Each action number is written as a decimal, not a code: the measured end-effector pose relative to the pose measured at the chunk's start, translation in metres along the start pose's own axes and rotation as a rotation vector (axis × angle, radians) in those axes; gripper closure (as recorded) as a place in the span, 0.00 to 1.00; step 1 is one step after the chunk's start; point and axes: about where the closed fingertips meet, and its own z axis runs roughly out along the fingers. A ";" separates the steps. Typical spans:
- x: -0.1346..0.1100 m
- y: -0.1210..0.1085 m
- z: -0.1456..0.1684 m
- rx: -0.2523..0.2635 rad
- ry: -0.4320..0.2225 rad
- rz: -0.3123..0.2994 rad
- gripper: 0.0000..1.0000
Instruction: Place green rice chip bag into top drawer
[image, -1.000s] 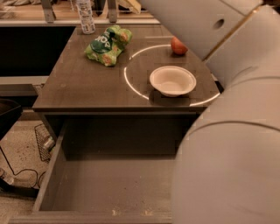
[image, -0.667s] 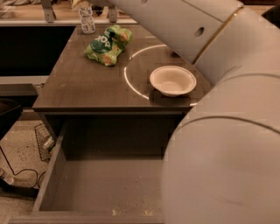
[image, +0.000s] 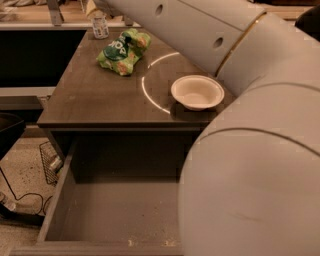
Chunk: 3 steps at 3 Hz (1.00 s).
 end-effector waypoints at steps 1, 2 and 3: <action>-0.003 0.007 0.030 0.006 -0.007 0.084 0.00; -0.007 0.021 0.079 -0.003 -0.014 0.197 0.00; -0.008 0.038 0.113 -0.015 -0.015 0.287 0.00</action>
Offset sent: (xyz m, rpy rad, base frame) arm 0.0893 -0.0430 -0.1054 0.2404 0.0052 -0.2397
